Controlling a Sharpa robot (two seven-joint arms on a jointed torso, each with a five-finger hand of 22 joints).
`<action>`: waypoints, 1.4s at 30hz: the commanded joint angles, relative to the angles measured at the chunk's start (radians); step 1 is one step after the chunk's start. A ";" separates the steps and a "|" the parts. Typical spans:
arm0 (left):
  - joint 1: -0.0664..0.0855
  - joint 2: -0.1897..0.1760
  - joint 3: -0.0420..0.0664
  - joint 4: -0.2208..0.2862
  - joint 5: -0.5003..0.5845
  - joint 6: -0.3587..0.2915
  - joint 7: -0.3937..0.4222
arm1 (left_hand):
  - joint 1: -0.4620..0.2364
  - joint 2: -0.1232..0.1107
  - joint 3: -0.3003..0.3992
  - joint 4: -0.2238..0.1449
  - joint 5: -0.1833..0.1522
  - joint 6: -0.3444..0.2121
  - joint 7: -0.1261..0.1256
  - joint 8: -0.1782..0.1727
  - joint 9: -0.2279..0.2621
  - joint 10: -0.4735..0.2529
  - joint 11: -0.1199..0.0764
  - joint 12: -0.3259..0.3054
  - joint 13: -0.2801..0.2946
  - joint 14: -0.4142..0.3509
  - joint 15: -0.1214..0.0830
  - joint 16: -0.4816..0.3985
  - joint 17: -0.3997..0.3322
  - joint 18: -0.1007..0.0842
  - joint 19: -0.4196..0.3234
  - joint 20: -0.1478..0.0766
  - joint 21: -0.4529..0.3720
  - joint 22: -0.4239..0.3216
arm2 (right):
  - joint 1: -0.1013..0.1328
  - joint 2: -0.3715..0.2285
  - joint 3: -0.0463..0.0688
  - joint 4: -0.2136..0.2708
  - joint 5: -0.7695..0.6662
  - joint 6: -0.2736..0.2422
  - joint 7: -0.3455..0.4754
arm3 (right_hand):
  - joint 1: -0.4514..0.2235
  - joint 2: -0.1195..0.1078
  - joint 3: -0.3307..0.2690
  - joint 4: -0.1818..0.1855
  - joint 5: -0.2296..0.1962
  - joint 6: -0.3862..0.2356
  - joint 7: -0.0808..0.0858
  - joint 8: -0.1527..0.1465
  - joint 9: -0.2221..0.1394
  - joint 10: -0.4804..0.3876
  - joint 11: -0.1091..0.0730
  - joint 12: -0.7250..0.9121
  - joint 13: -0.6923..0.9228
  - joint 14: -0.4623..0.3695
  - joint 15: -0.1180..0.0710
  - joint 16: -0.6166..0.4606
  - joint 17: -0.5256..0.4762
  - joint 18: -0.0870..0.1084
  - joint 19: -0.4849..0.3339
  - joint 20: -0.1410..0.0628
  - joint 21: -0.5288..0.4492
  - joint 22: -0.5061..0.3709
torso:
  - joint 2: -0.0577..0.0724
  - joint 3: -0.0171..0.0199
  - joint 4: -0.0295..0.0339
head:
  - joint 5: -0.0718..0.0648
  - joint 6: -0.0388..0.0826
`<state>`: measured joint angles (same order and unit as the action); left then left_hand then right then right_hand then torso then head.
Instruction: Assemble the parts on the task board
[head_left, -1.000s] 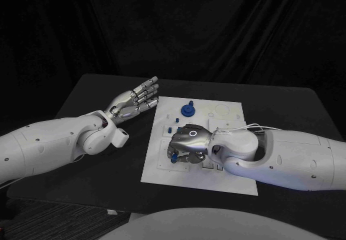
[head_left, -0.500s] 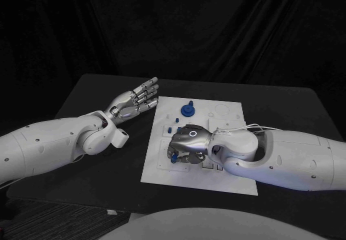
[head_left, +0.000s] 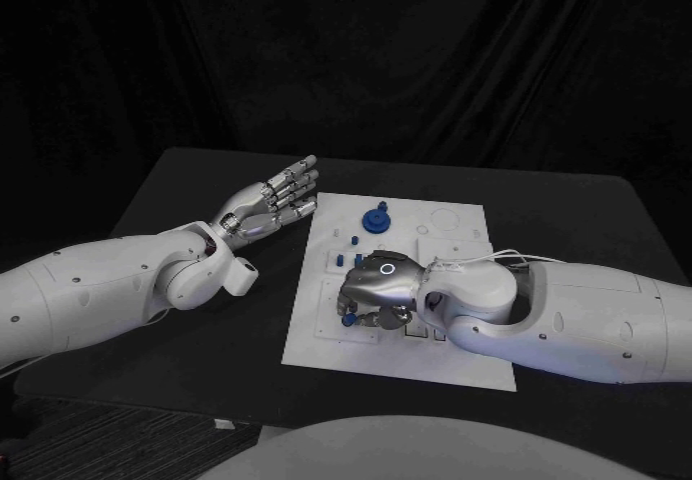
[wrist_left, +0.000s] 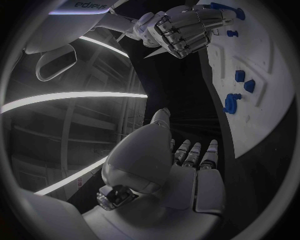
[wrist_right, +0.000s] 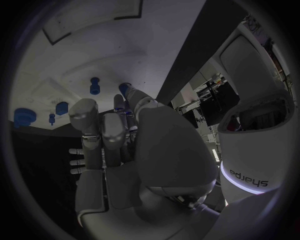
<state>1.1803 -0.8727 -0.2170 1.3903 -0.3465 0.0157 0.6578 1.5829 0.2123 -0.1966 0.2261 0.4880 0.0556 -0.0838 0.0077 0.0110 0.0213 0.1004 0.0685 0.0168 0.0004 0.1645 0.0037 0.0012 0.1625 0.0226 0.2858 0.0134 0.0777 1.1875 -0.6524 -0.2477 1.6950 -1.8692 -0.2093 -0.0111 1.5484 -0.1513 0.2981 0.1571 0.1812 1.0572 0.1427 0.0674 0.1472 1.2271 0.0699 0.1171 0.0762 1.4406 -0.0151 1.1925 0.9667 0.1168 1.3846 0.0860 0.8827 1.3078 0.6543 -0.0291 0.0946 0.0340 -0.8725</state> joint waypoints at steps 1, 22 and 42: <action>-0.002 0.000 0.001 0.003 0.006 0.003 0.008 | 0.010 0.002 0.000 -0.004 0.006 0.000 0.008 0.005 0.001 -0.008 0.003 -0.003 -0.001 0.000 0.007 -0.004 -0.001 0.016 0.007 0.001 0.004 0.001 | -0.003 -0.004 0.000 0.006 -0.010 0.008 -0.019 | -0.009 0.004 0.004 0.004 -0.004 -0.001 -0.004 0.000 0.000 -0.004 0.001 -0.005 0.001 -0.004 0.004 -0.007 0.000 -0.004 -0.006 0.003 -0.006 0.111 | 0.000 0.0000 -0.0002 | 0.002 0.000; -0.002 0.000 0.001 0.001 0.006 0.008 -0.003 | 0.010 0.005 0.002 -0.005 0.006 -0.002 0.006 0.004 0.001 -0.009 0.003 -0.006 -0.002 0.000 0.010 -0.004 -0.001 0.016 0.007 0.001 0.004 -0.001 | -0.005 -0.006 0.000 -0.002 0.005 0.015 -0.025 | -0.026 0.002 0.005 0.010 -0.002 -0.008 -0.002 -0.004 -0.002 -0.013 0.004 -0.011 0.002 -0.005 0.006 -0.010 -0.003 -0.002 -0.010 0.006 -0.014 0.109 | 0.001 -0.0002 -0.0005 | 0.002 0.000; -0.004 -0.007 0.001 -0.001 0.006 0.009 -0.003 | 0.009 0.006 0.002 -0.005 0.006 -0.003 0.005 0.004 0.000 -0.010 0.003 -0.007 -0.003 0.000 0.012 -0.004 -0.001 0.016 0.007 0.002 0.004 0.000 | 0.031 -0.173 0.001 0.077 0.131 -0.277 -0.008 | -0.079 -0.051 -0.192 0.138 -0.047 -0.574 0.012 -0.016 -0.097 -0.380 0.062 -0.035 -0.008 -0.038 0.042 -0.028 -0.023 0.008 -0.041 0.039 -0.102 0.094 | -0.002 0.0001 -0.0003 | -0.006 0.000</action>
<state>1.1781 -0.8795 -0.2170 1.3872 -0.3464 0.0165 0.6436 1.5868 0.2162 -0.1967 0.2262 0.4880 0.0556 -0.0839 0.0078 0.0107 0.0177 0.1039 0.0646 0.0150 0.0005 0.1717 0.0036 0.0009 0.1625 0.0226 0.2858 0.0134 0.0778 1.2153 -0.8188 -0.2476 1.7627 -1.8072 -0.3835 -0.0234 1.4754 -0.2001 0.1091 0.2911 0.1301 0.4849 0.1558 0.0476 0.0492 0.8469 0.1325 0.0792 0.0677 1.3995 0.0258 1.1634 0.9432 0.1168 1.3367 0.1274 0.7783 1.3077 0.6534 -0.0287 0.0944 0.0300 -0.8725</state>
